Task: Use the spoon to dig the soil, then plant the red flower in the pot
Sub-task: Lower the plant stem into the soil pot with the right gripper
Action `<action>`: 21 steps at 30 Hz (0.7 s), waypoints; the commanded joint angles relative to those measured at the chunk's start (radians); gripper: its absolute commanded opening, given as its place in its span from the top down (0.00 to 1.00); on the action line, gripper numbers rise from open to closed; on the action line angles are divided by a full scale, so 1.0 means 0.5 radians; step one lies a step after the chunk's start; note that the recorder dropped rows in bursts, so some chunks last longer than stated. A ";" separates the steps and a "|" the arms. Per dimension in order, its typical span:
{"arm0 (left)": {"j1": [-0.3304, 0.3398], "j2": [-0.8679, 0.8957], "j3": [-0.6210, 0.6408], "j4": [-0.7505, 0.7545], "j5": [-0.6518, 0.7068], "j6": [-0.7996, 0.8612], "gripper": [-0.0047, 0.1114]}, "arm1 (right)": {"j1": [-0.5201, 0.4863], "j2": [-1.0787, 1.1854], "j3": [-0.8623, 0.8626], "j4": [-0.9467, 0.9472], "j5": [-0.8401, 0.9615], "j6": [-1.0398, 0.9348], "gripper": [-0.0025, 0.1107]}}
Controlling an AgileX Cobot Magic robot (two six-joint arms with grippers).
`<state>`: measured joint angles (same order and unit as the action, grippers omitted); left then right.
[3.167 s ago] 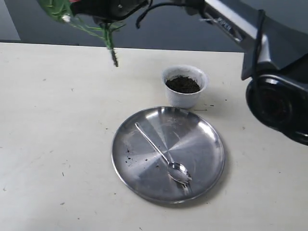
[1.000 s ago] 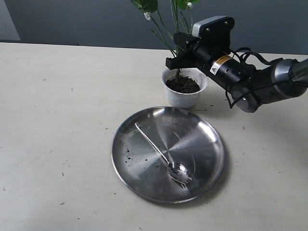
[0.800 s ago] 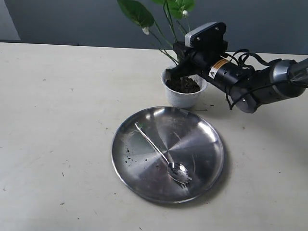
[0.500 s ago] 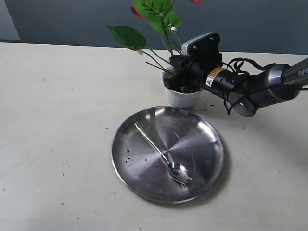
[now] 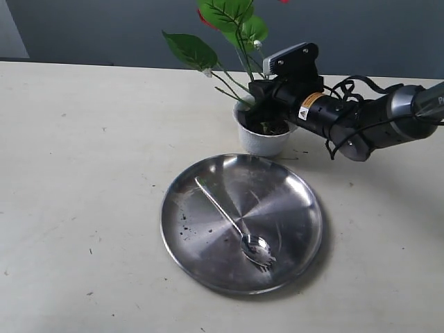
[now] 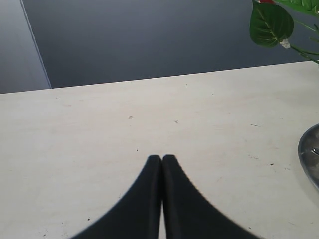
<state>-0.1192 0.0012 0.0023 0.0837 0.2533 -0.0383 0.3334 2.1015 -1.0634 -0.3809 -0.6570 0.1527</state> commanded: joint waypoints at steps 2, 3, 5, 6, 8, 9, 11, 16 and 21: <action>-0.011 -0.002 -0.005 0.001 -0.028 -0.009 0.95 | -0.011 -0.074 0.023 0.004 0.358 0.046 0.98; -0.011 -0.002 -0.005 0.001 -0.028 -0.009 0.95 | -0.011 -0.090 0.023 -0.005 0.387 0.046 0.98; -0.011 -0.002 -0.005 0.001 -0.028 -0.009 0.95 | -0.011 -0.099 0.023 -0.014 0.400 0.047 0.98; -0.011 -0.002 -0.005 0.001 -0.028 -0.009 0.95 | -0.011 -0.099 0.023 -0.014 0.400 0.047 0.98; -0.011 -0.002 -0.005 0.001 -0.028 -0.009 0.95 | -0.011 -0.099 0.023 -0.014 0.400 0.047 0.98; -0.011 -0.002 -0.005 0.001 -0.028 -0.009 0.95 | -0.011 -0.099 0.023 -0.026 0.401 0.047 0.98; -0.011 -0.002 -0.005 0.001 -0.028 -0.009 0.95 | -0.011 -0.099 0.023 -0.026 0.401 0.047 0.98; -0.011 -0.002 -0.005 0.001 -0.028 -0.009 0.95 | -0.011 -0.099 0.023 -0.026 0.411 0.051 0.98; -0.011 -0.002 -0.005 0.001 -0.028 -0.009 0.95 | -0.011 -0.099 0.049 -0.080 0.207 -0.025 0.98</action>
<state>-0.1192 0.0012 0.0023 0.0837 0.2533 -0.0383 0.3334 2.0502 -1.0634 -0.3858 -0.5337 0.1677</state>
